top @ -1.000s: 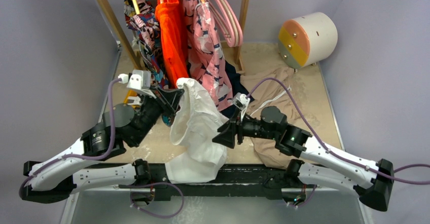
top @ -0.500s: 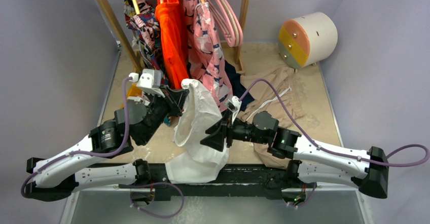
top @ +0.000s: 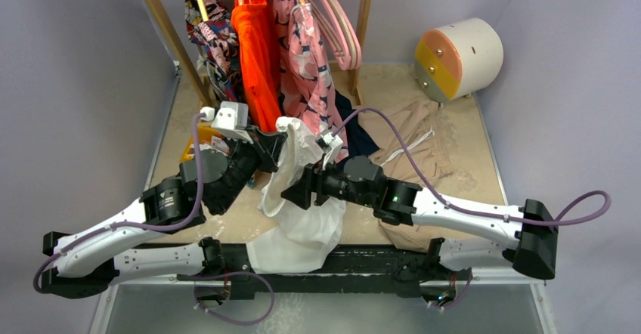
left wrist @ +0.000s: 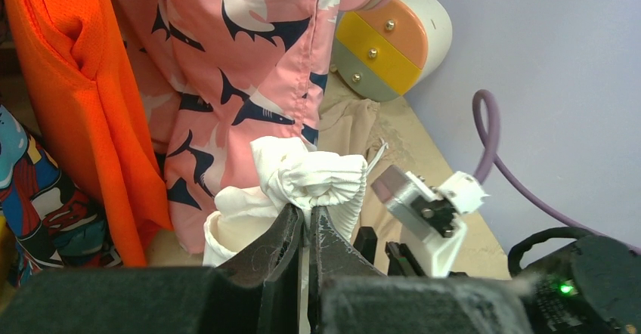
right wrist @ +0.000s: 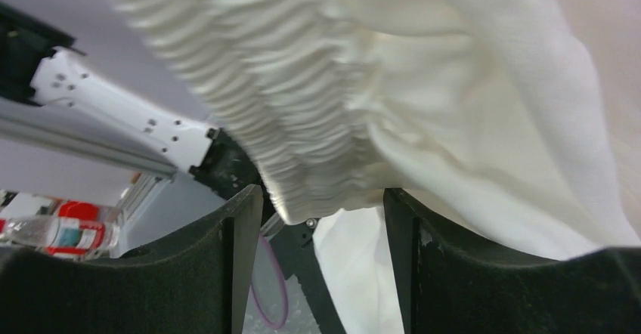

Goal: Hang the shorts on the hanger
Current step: Adjust the shorts at the center of the board.

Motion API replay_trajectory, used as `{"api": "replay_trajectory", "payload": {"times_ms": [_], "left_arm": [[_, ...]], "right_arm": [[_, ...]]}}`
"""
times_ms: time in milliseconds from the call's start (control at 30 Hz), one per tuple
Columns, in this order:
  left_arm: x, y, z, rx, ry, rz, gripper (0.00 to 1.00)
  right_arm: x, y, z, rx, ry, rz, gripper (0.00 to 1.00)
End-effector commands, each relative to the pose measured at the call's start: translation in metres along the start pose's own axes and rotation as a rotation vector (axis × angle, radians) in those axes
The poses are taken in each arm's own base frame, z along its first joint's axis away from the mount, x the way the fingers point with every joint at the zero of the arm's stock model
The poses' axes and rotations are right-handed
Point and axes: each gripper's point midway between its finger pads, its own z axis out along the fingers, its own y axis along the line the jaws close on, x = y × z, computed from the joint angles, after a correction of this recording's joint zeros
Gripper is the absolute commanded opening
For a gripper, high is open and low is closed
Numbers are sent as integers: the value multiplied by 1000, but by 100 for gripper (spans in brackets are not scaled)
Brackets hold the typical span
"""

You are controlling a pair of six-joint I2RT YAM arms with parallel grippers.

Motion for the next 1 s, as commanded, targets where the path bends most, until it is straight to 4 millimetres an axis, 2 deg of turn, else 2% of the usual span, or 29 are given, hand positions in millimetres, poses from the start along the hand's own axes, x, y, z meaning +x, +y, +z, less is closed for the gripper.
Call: {"api": "replay_trajectory", "payload": {"times_ms": [0, 133, 200, 300, 433, 567, 633, 733, 767, 800, 867, 900, 967], "left_arm": [[-25, -8, -5, 37, -67, -73, 0], [-25, -4, -8, 32, -65, -70, 0], [-25, -3, -10, 33, -64, -72, 0], [-27, -2, -14, 46, -63, -84, 0], [-32, -4, -21, 77, -67, -104, 0], [-47, -15, -27, 140, -89, -116, 0], [-69, -26, -32, 185, -113, -113, 0], [-108, -43, -45, 259, -149, -118, 0], [-119, -47, -51, 286, -162, -130, 0], [-129, -51, -57, 312, -177, -145, 0], [-137, -52, -67, 352, -201, -190, 0], [-138, -47, -73, 363, -215, -219, 0], [-122, -41, -72, 361, -205, -252, 0]], "right_arm": [[-15, -11, 3, 124, -42, 43, 60], [-21, -30, -7, 241, -56, 23, 39], [-35, -36, -20, 319, -78, -5, 26], [-57, -41, -43, 388, -126, -69, 0], [-90, -35, -77, 422, -204, -151, 0], [-143, -11, -115, 411, -317, -280, 0], [-178, 11, -135, 390, -387, -357, 0], [-244, 60, -174, 319, -546, -464, 0], [-259, 76, -186, 278, -590, -483, 0], [-268, 92, -194, 218, -615, -506, 0], [-272, 107, -201, 150, -638, -526, 0], [-264, 108, -197, 120, -613, -536, 0], [-242, 97, -180, 109, -560, -507, 0]]}}
